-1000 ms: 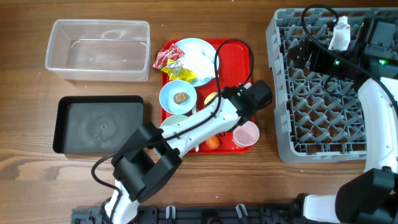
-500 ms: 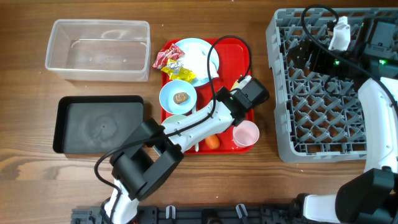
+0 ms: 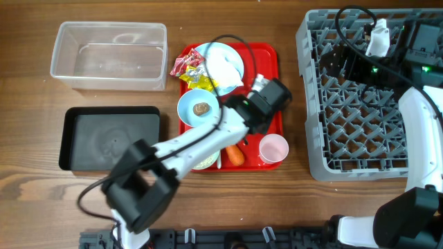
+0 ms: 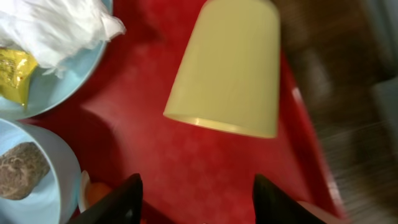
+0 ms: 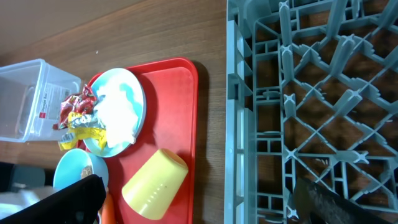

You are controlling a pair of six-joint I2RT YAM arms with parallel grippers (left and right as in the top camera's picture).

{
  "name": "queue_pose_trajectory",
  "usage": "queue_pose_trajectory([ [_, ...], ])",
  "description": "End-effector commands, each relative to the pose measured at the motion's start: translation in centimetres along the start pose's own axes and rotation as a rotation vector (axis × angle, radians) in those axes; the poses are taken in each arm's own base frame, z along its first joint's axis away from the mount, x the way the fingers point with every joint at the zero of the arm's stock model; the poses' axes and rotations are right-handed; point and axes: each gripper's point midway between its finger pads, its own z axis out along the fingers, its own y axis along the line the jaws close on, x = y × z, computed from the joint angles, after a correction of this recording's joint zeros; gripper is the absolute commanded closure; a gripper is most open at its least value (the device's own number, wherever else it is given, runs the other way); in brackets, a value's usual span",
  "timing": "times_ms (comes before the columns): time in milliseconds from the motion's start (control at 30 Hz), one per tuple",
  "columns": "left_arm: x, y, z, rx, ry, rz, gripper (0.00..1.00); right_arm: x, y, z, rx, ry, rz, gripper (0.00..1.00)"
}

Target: Sort waste into correct bins and load items into the dishwasher rack

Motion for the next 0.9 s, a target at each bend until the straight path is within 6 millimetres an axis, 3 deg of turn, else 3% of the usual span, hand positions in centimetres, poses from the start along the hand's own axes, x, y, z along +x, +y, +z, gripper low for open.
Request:
queue_pose_trajectory([
  [0, -2.9, -0.7, -5.4, 0.357, 0.036, -0.361, 0.39, -0.2, 0.2, -0.6, 0.009, -0.017, -0.003, 0.00],
  [100, -3.8, -1.3, -2.7, 0.514, 0.089, -0.474, 0.39, -0.2, 0.2, -0.6, 0.009, -0.015, -0.002, 0.00],
  [200, -2.1, -2.4, 0.1, 0.585, 0.223, -0.533, 0.41, -0.1, 0.2, -0.6, 0.009, -0.009, 0.001, 0.00],
  [267, -0.9, -2.4, 0.8, 0.569, 0.273, -0.543, 0.39, -0.1, 0.2, -0.6, 0.009, -0.010, 0.001, 0.00],
  [333, -1.0, -1.9, 1.1, 0.542, 0.262, -0.547, 0.35, -0.1, 0.2, -0.6, 0.010, -0.010, 0.001, 0.00],
  [467, -2.3, 1.5, 3.0, 0.341, 0.124, -0.559, 0.27, -0.1, 0.2, -0.6, 0.009, -0.013, -0.001, 0.00],
  [533, -3.4, 2.0, 3.5, 0.315, 0.066, -0.558, 0.25, -0.1, 0.2, -0.6, 0.009, -0.013, -0.001, 0.00],
  [633, -3.4, 1.0, 6.1, 0.323, 0.051, -0.544, 0.26, -0.1, 0.2, -0.6, 0.009, -0.013, -0.001, 0.00],
  [700, -4.2, 0.4, 7.5, 0.346, 0.013, -0.540, 0.30, -0.1, 0.2, -0.6, 0.009, -0.011, 0.000, 0.00],
  [767, -5.1, 0.1, 7.4, 0.366, -0.020, -0.535, 0.41, -0.1, 0.2, -0.6, 0.010, -0.012, -0.001, 0.00],
  [867, -5.7, -0.2, 7.2, 0.381, -0.045, -0.531, 0.80, -0.1, 0.2, -0.6, 0.010, -0.012, -0.002, 0.00],
])
